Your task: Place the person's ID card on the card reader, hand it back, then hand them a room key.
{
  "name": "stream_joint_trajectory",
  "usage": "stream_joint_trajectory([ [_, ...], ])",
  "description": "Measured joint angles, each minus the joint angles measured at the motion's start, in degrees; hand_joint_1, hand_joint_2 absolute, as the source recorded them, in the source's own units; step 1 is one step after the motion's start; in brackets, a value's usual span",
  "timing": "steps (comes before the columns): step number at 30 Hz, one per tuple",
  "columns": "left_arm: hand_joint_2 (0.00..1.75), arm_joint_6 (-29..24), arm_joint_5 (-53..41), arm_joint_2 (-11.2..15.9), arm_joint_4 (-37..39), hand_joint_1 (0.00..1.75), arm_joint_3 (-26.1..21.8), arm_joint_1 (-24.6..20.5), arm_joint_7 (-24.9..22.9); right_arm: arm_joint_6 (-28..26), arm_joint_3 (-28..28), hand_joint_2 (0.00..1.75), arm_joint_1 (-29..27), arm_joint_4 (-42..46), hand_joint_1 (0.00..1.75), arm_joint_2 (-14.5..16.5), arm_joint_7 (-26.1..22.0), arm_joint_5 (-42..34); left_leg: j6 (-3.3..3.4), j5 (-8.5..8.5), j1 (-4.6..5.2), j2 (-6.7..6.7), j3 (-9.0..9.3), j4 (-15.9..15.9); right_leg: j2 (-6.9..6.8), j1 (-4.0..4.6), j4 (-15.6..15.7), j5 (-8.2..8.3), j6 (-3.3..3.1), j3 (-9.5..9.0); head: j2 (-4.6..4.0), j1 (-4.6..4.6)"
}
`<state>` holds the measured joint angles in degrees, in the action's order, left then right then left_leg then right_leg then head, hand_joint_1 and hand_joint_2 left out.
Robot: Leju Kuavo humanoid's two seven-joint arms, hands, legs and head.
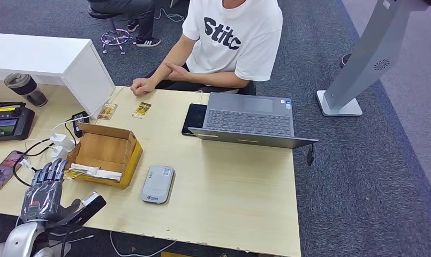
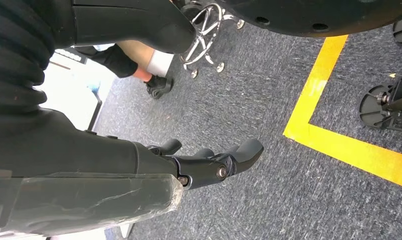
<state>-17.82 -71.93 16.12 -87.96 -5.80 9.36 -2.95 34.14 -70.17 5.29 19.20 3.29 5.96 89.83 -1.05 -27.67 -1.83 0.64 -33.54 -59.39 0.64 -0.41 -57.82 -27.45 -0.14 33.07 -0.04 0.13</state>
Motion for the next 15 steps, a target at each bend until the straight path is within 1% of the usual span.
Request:
stream_joint_trajectory([
  [8,1.75,-0.2,-0.9,0.2,3.5,0.0,3.1,-3.8,-0.3,0.0,0.9,1.75,0.2,-0.4,0.0,-0.1,0.6,0.0,0.0,0.0,0.0,0.0,0.0,0.0,0.01,0.0,0.0,0.01,0.0,-0.01,0.0,0.0],
  [15,1.75,-0.2,-0.9,0.2,4.8,0.0,4.2,-5.1,-0.6,0.0,1.3,1.75,0.3,-0.4,0.0,-0.1,0.5,0.0,0.0,0.0,0.0,-0.01,0.0,0.0,0.01,0.0,0.0,0.01,-0.01,0.01,0.0,0.0],
])
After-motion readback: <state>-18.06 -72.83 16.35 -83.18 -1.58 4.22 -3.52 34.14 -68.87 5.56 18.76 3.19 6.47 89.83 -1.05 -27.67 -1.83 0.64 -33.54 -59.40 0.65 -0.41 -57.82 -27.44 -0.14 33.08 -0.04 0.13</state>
